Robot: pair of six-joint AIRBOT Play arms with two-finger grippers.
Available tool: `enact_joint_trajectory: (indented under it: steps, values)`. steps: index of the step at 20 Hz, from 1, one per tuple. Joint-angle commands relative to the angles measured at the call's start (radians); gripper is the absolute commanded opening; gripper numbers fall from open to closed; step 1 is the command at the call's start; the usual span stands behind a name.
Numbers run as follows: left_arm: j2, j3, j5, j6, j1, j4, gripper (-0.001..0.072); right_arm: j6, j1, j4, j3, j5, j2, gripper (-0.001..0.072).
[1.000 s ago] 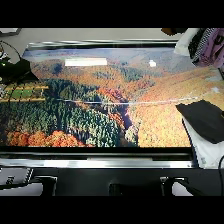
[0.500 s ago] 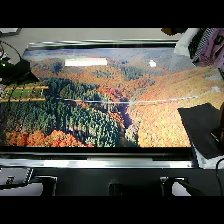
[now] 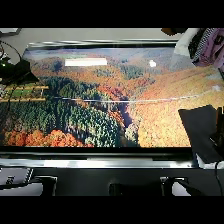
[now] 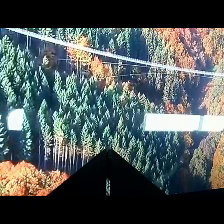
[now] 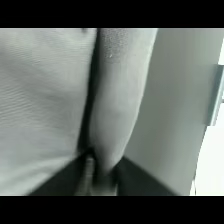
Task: Fold the clothes and pants, and hang the long-sleeved shirts on hangers.
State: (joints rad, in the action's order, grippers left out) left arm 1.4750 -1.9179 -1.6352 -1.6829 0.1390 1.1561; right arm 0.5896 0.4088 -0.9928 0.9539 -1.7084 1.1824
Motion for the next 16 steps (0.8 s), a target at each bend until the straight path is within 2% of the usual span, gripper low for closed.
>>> enact_joint_trajectory:
  steps: [1, 4, 6, 7, 9, 11, 13, 14, 16]
  values:
    - [0.001, 0.000, 0.001, 0.000, 0.000, 0.000, 0.0015, 0.004, -0.001, 0.058, -0.005, 0.003, 0.000, 0.0384]
    - [0.001, 0.000, 0.001, 0.000, 0.000, 0.000, 0.0015, 0.032, -0.001, 0.085, 0.027, 0.032, 0.000, 0.0395]
    - [0.002, 0.000, 0.001, 0.000, 0.000, 0.000, 0.0015, 0.117, -0.001, 0.028, 0.120, 0.126, 0.000, 0.0381]
    - [0.002, 0.003, 0.001, 0.000, -0.004, 0.000, 0.0015, 0.180, -0.001, -0.037, 0.182, 0.195, 0.000, 0.0332]
    - [0.002, 0.017, 0.003, 0.000, -0.015, 0.001, 0.0014, 0.324, -0.009, -0.285, 0.322, 0.377, 0.000, 0.0155]
    - [-0.002, 0.041, 0.014, 0.000, -0.035, 0.015, 0.0014, 0.510, -0.078, -0.504, 0.410, 0.530, 0.000, 0.0122]
    - [-0.014, 0.061, 0.021, 0.000, -0.072, 0.077, 0.0014, 0.605, -0.228, -0.540, 0.430, 0.562, 0.000, 0.0110]
    - [-0.027, 0.071, 0.032, 0.001, -0.098, 0.115, 0.0014, 0.632, -0.305, -0.536, 0.430, 0.547, 0.002, 0.0035]
    - [-0.070, 0.106, 0.063, 0.020, -0.149, 0.173, 0.0014, 0.643, -0.455, -0.519, 0.430, 0.518, 0.002, 0.0035]
